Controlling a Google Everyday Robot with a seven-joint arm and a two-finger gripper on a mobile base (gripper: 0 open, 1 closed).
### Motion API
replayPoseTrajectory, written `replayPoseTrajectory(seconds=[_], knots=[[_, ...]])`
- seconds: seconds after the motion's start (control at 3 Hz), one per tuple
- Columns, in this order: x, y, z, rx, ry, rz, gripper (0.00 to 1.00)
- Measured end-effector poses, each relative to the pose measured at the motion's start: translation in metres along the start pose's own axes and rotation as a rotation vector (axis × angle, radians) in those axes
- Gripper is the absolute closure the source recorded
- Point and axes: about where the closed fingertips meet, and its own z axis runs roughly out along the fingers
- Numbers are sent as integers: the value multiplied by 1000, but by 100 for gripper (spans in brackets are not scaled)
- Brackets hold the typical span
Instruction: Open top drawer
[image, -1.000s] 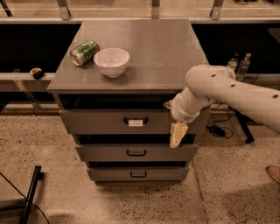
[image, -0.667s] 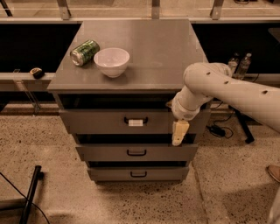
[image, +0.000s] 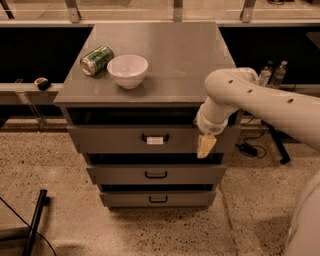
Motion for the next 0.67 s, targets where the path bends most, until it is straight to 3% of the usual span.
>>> replayPoseTrajectory(seconds=[0.33, 0.67], knots=[[3, 5, -2, -8, 24, 7, 31], [6, 25, -14, -8, 11, 19, 28]])
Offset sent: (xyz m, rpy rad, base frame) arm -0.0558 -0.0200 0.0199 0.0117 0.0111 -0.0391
